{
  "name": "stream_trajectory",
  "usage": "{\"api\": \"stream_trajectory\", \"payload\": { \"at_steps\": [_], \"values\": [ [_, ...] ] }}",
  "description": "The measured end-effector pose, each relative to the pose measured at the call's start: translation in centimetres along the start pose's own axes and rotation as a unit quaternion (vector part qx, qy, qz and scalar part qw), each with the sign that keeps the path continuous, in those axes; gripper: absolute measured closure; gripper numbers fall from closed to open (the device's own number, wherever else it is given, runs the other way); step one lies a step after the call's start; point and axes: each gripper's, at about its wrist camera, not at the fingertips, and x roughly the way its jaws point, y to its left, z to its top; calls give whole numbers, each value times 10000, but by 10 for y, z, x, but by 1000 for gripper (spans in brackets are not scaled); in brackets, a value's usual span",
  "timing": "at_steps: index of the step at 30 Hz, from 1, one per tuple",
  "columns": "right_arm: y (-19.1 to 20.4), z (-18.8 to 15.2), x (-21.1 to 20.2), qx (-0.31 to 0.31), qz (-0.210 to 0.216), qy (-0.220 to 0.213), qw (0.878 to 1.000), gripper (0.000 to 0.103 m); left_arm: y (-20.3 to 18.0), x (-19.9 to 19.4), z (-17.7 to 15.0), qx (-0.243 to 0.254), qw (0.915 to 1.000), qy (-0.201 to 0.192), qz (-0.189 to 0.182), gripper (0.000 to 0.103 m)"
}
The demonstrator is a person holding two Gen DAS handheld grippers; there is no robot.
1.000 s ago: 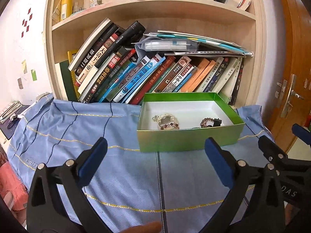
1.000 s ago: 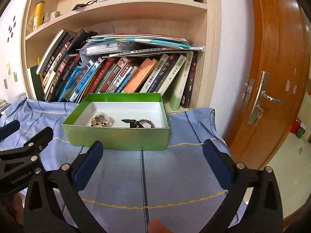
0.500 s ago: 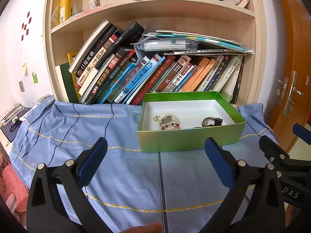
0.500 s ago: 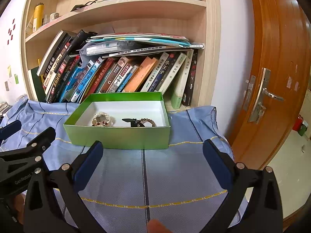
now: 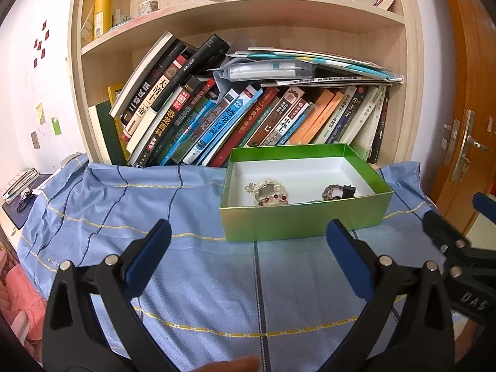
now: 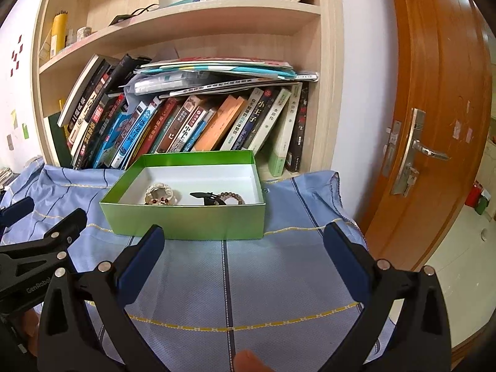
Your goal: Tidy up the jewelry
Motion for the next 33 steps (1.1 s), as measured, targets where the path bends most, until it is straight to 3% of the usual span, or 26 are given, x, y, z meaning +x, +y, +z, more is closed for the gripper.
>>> {"api": "stream_trajectory", "payload": {
  "at_steps": [33],
  "values": [
    [3,-5,5,-19,-4,82,10000,3,6,2,-6,63,10000,72,26,4]
  ]
}}
